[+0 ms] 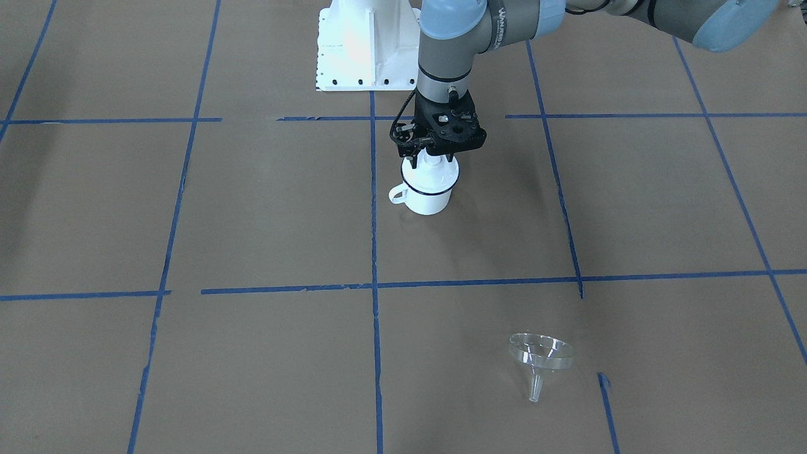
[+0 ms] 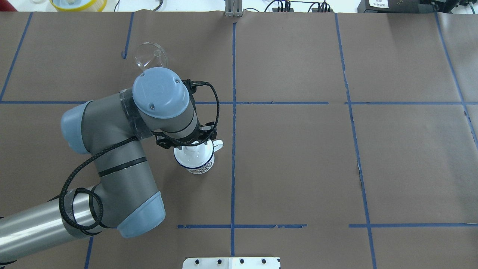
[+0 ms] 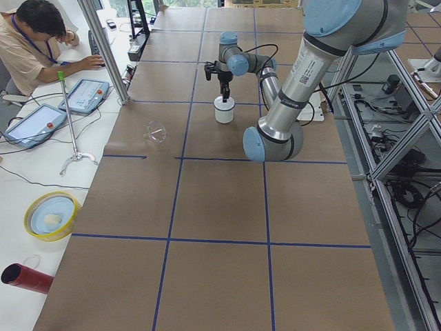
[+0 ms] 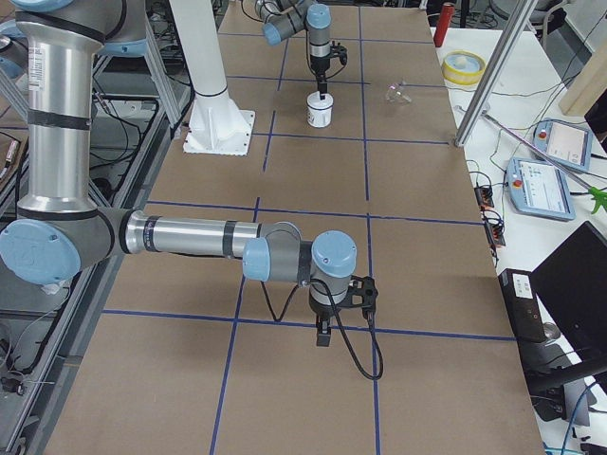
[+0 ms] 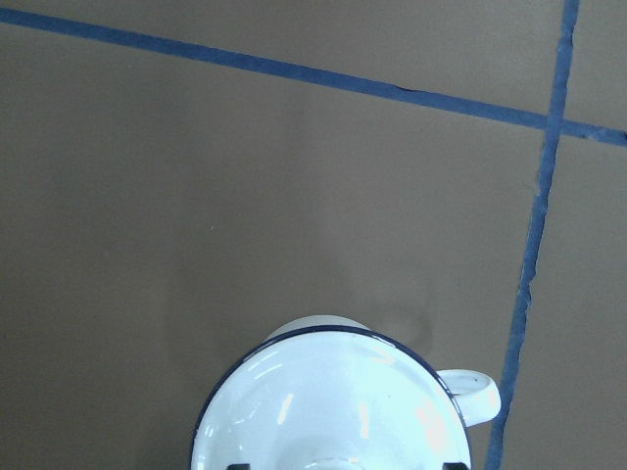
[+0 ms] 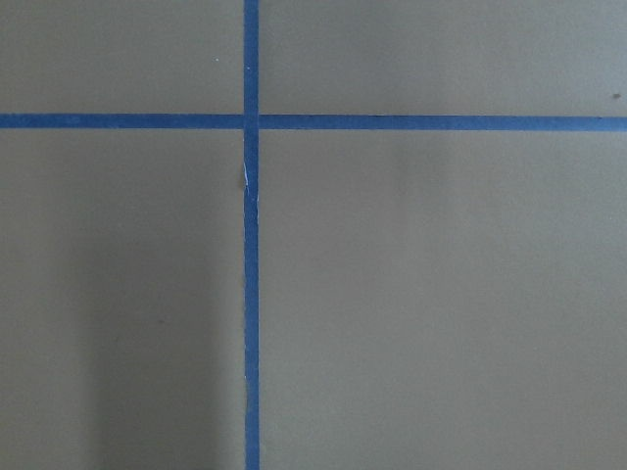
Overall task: Place funnel on cup
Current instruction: 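Close the left gripper on the lid knob and lift it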
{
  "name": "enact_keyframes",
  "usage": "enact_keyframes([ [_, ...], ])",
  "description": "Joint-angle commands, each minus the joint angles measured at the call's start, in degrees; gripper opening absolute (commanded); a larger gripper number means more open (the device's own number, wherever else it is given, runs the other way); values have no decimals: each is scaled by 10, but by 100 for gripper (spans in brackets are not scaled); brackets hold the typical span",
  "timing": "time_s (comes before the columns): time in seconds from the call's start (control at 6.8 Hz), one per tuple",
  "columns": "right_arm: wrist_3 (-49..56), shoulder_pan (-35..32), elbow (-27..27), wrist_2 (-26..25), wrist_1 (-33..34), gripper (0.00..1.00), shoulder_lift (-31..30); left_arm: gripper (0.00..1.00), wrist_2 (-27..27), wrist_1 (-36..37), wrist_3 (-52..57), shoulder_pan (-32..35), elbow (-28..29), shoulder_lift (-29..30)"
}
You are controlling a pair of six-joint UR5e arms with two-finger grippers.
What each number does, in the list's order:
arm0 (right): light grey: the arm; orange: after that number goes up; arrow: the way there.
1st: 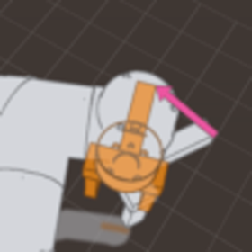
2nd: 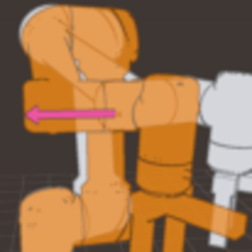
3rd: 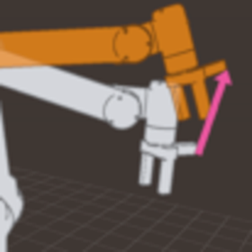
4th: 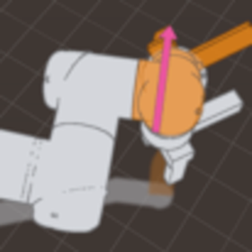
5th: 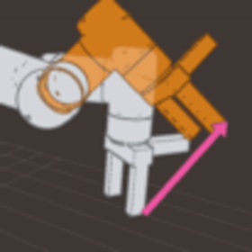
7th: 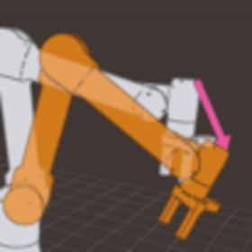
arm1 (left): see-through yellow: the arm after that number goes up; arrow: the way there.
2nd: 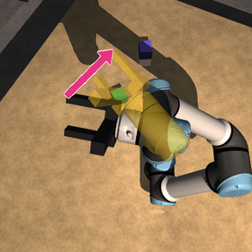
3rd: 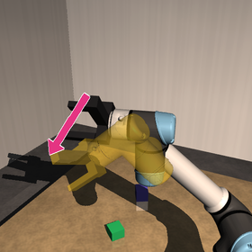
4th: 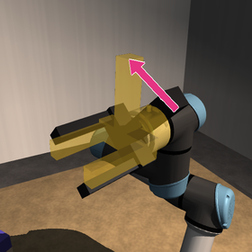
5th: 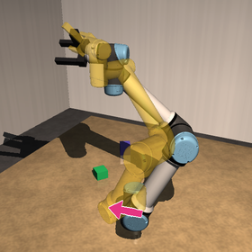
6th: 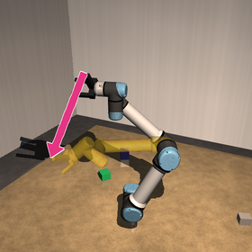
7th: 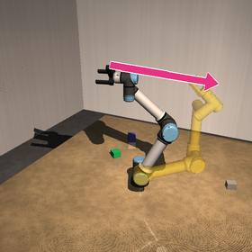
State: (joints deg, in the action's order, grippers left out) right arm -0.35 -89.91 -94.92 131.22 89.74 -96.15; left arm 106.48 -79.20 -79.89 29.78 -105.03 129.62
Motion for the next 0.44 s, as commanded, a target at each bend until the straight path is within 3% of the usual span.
enact_keyframes([
  [0.0,0,0,0,0,0,100,0,69,0,-1,0,-7,-1,-2],
  [0.29,0,0,0,0,0,100,0,64,-1,0,1,-6,-4,-3],
])
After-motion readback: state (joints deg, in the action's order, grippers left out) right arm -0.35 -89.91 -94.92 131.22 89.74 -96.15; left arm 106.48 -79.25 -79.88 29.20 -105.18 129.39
